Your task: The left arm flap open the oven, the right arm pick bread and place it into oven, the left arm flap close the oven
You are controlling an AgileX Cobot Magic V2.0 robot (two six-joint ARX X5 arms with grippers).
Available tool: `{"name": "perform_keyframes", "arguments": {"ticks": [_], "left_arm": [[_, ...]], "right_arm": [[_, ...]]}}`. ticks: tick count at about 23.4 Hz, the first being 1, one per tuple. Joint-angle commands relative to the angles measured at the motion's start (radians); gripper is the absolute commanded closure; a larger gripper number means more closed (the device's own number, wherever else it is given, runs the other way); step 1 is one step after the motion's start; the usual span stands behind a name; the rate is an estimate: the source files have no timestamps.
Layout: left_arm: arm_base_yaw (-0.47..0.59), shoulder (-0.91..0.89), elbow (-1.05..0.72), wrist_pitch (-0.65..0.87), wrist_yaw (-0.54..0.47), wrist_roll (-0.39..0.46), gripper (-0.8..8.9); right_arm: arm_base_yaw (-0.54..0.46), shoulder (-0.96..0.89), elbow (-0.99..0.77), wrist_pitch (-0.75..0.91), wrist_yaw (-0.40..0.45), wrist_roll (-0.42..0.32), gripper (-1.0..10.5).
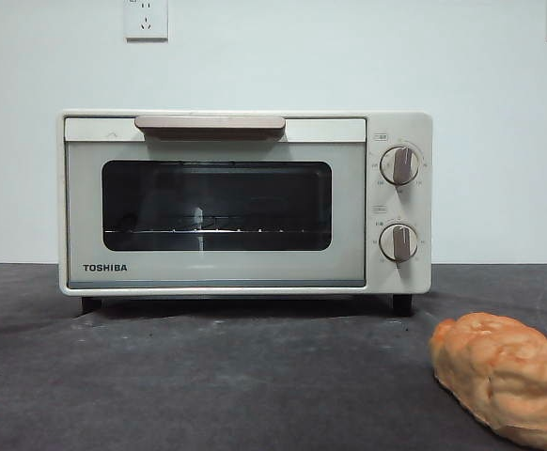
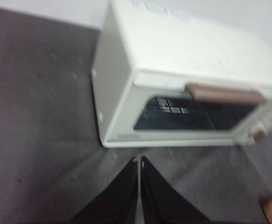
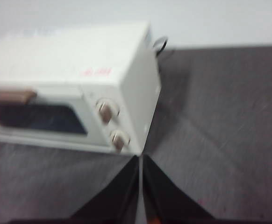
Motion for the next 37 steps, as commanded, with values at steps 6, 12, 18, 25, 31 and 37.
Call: {"name": "perform_keyframes", "arguments": {"ticks": [6,12,18,25,31,37], "left_arm": [[-0.009,0.158,0.144,-0.177,0.105,0.186,7.98],[-0.027,0.178,0.158,-0.207,0.105,0.206,7.98],[-0.027,0.177,0.158,-0.207,0.105,0.206,7.98],[-0.027,0.177,0.158,-0.207,0.105,0.206,7.98],[-0.027,0.177,0.158,-0.207,0.105,0.206,7.98],[-0.027,0.177,0.158,-0.206,0.105,0.206,7.98]], "right_arm": [[0.0,0.162,0.13,-0.23,-0.105,-0.144,9.4],[0.0,0.188,0.136,-0.276,-0.108,-0.158,9.4],[0.0,0.187,0.136,-0.275,-0.108,-0.133,5.5],[0.061,0.195,0.133,-0.308,-0.12,-0.08,5.1],[0.158,0.2,0.031,-0.247,-0.119,0.024,5.1],[0.335,0.208,-0.204,-0.011,-0.056,0.209,5.1]]}}
